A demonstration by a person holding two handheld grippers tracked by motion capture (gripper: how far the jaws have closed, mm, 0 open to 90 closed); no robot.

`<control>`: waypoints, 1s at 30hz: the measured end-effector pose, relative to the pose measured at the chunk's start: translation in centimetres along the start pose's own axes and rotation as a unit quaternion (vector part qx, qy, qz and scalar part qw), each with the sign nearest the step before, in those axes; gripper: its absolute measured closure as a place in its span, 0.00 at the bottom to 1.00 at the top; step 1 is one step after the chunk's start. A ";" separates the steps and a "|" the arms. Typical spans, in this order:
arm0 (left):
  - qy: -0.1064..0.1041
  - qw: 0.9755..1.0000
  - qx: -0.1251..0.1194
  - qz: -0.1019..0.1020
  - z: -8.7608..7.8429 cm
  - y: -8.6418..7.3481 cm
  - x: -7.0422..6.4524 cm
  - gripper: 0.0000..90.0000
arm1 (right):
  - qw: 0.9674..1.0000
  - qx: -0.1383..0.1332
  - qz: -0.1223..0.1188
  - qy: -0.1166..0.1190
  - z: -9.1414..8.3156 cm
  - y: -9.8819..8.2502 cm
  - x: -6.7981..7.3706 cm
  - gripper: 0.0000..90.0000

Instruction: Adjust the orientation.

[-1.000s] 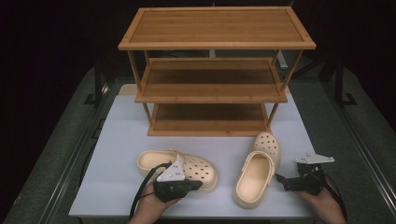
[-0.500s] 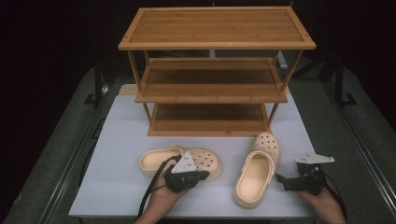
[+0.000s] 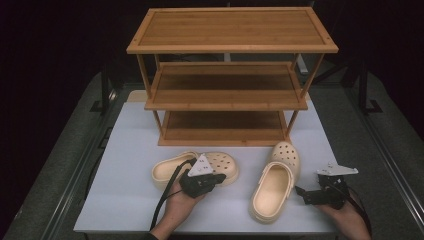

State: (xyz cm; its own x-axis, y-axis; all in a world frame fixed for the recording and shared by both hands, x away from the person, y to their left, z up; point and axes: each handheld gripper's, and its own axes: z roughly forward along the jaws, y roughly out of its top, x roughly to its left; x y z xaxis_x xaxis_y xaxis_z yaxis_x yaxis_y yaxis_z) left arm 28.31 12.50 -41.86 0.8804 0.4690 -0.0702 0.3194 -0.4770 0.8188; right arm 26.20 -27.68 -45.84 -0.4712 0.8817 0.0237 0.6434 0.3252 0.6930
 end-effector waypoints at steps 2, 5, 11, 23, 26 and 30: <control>-0.006 1.000 -0.003 -0.003 -0.5 0.2 0.0 1.00 | 1.000 0.000 0.000 0.000 0.0 0.0 0.0 0.03; -0.013 1.000 -0.009 -0.009 -1.4 0.5 0.0 1.00 | 1.000 -0.001 0.001 0.000 0.0 0.0 0.0 0.03; -0.011 1.000 -0.020 -0.013 -4.6 1.0 0.7 1.00 | 1.000 -0.001 0.001 0.000 0.0 0.0 0.0 0.03; 0.093 0.994 -0.027 -0.044 -11.7 -1.0 6.8 1.00 | 1.000 0.000 0.001 0.000 0.0 0.0 0.0 0.03; 0.116 0.991 -0.020 -0.063 -12.7 -2.2 8.7 1.00 | 1.000 -0.001 0.001 0.000 0.0 0.0 0.0 0.03; 0.132 0.987 -0.013 -0.091 -13.1 -4.0 11.2 1.00 | 1.000 -0.001 0.001 0.000 0.0 0.0 0.0 0.03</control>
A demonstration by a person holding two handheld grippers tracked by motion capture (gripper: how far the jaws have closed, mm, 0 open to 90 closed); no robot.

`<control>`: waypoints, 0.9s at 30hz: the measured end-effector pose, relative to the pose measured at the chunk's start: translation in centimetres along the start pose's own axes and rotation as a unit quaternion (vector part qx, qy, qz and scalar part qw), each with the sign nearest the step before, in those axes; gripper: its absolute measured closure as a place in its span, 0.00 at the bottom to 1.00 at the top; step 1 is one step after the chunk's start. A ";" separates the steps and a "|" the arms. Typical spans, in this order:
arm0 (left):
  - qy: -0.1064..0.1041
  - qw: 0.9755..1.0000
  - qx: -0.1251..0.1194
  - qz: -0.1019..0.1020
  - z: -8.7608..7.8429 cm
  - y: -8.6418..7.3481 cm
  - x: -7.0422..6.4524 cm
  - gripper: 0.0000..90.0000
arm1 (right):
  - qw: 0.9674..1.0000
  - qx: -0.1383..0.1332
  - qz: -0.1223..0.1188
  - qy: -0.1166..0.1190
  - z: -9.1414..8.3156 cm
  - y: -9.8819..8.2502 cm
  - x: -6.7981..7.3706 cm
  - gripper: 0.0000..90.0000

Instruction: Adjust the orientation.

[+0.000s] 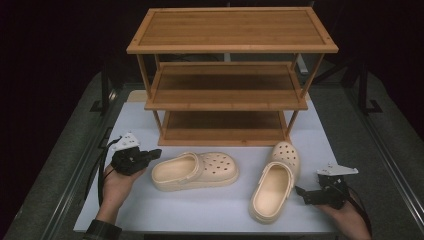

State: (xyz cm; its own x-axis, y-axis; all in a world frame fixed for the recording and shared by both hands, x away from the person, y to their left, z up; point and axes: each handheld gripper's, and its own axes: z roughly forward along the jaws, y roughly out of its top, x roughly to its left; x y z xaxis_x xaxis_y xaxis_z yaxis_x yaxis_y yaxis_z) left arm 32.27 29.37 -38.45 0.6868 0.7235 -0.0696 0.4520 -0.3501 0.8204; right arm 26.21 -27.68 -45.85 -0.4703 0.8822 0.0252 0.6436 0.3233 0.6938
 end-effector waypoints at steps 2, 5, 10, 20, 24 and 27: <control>0.004 1.000 0.007 -0.005 0.4 -0.5 0.7 1.00 | 1.000 0.000 0.000 0.000 0.0 0.0 0.0 0.03; 0.008 1.000 0.018 -0.008 0.9 -0.9 1.2 1.00 | 1.000 0.000 0.000 0.000 0.0 0.0 0.0 0.03; 0.002 0.999 0.041 -0.018 2.4 -1.6 1.8 1.00 | 1.000 0.001 0.000 0.000 0.0 0.0 0.0 0.03; -0.015 0.998 0.062 -0.016 2.2 -2.6 0.8 1.00 | 1.000 0.000 0.000 0.000 0.0 0.0 0.0 0.03; -0.020 0.998 0.065 -0.014 1.5 -3.0 0.1 1.00 | 1.000 0.000 0.000 0.000 0.0 0.0 0.0 0.03; -0.025 0.997 0.068 -0.007 1.0 -3.3 -0.5 1.00 | 1.000 0.000 0.000 0.000 0.0 0.0 0.0 0.03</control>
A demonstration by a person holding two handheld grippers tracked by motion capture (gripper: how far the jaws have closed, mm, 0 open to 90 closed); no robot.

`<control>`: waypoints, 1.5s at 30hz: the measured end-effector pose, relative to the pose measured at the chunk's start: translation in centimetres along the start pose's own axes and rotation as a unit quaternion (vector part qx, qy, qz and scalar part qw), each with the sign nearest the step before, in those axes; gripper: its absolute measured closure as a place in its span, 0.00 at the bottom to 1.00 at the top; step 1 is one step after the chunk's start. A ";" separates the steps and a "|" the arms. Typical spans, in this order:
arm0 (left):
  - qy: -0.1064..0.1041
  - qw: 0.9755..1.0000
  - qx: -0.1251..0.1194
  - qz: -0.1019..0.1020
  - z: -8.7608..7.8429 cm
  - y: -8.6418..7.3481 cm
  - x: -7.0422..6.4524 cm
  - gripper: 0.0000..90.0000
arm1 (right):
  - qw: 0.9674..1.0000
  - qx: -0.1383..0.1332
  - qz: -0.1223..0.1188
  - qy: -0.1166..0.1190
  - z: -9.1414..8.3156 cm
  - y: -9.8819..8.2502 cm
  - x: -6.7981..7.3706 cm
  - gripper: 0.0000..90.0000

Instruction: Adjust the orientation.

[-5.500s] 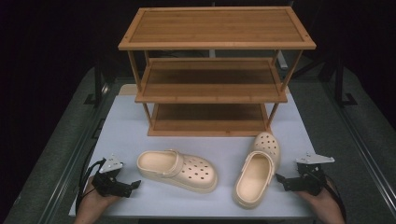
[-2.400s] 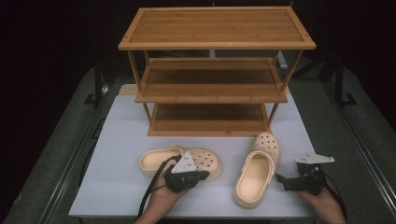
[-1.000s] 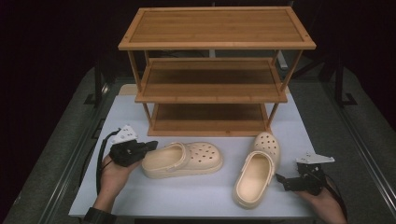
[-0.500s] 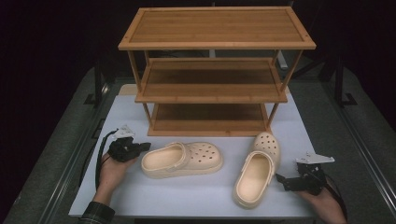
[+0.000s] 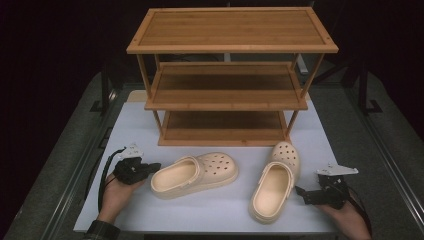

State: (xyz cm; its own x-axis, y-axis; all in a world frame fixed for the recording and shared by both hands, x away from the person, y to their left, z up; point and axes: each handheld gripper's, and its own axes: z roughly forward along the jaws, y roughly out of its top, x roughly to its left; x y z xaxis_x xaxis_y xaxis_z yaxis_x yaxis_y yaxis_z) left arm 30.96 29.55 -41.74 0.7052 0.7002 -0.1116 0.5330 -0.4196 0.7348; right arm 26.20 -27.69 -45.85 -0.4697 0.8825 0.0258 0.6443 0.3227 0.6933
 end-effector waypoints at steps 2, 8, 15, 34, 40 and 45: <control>-0.002 1.000 0.002 0.005 -0.3 -0.3 -0.5 1.00 | 1.000 0.000 0.000 0.000 0.0 0.0 0.0 0.03; -0.008 1.000 0.006 0.016 -1.1 -1.1 -1.8 1.00 | 1.000 0.001 -0.001 0.000 0.0 0.0 0.0 0.03; -0.028 0.999 0.009 0.026 -1.9 -2.2 -4.0 1.00 | 1.000 0.001 -0.001 0.000 0.0 0.0 0.0 0.03; -0.031 0.999 -0.024 0.026 -3.4 -2.1 -5.1 0.82 | 1.000 0.002 -0.001 0.000 0.0 0.0 0.0 0.03; -0.040 0.998 -0.041 0.031 -2.9 -1.0 -5.4 0.62 | 1.000 0.002 -0.001 -0.001 0.0 0.0 0.0 0.03; -0.055 0.997 -0.043 0.041 -1.5 0.5 -5.8 0.54 | 1.000 0.002 -0.001 -0.001 0.0 0.0 0.0 0.03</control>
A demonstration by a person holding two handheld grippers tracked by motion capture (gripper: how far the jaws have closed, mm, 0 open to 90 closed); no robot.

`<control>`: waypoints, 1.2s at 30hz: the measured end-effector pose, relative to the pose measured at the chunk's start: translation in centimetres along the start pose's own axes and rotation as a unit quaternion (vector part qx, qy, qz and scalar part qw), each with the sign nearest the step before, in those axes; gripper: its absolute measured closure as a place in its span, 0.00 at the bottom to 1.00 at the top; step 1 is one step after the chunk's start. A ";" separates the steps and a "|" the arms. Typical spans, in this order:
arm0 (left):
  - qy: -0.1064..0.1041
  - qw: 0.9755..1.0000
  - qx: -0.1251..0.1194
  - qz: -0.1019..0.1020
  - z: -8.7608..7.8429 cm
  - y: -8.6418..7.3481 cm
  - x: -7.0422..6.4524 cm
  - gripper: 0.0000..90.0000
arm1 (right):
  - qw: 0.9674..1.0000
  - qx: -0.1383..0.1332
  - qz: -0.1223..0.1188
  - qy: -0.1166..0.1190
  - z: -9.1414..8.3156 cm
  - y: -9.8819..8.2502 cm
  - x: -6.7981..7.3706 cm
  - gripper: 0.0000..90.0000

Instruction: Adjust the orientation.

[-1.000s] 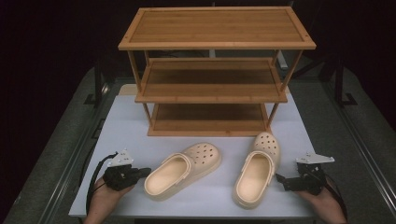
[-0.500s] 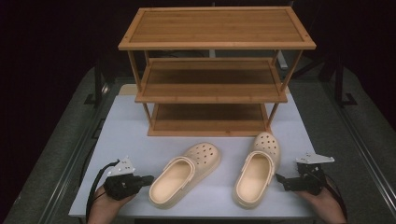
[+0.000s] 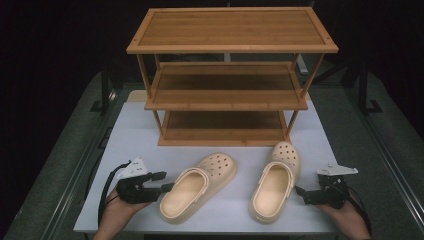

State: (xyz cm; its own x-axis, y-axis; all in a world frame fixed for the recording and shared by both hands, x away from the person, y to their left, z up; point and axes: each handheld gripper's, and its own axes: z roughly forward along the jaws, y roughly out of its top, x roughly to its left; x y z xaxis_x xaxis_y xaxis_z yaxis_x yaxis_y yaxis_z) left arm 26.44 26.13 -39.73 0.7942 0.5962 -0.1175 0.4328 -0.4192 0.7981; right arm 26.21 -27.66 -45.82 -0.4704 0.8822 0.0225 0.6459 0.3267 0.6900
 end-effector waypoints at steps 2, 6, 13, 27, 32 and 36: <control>-0.005 1.000 0.004 0.004 0.7 0.4 -0.1 0.52 | 1.000 -0.001 0.000 0.000 0.0 0.0 0.0 0.03; -0.018 1.000 0.011 0.014 2.5 1.3 -0.2 0.50 | 1.000 -0.001 0.000 0.000 0.0 0.0 0.0 0.03; -0.023 0.999 0.016 0.031 5.0 2.8 -0.5 0.50 | 1.000 -0.001 0.000 0.000 0.0 0.0 0.0 0.03; 0.004 0.998 0.020 0.058 6.0 3.6 -0.7 0.78 | 1.000 -0.002 0.000 0.001 0.0 0.0 0.0 0.03; 0.018 0.997 0.025 0.072 5.8 3.6 -0.8 0.80 | 1.000 -0.002 0.000 0.001 0.0 0.0 0.0 0.03; 0.028 0.998 0.022 0.061 5.3 3.6 -0.4 0.83 | 1.000 -0.002 0.000 0.001 0.0 0.0 0.0 0.03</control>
State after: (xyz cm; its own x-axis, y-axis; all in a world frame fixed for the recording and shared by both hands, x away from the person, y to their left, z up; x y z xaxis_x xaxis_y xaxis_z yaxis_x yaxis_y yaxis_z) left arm 29.91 20.73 -39.98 0.8177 0.5755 0.0121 0.3542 -0.5196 0.7775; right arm 26.20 -27.68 -45.85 -0.4714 0.8816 0.0232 0.6432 0.3257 0.6930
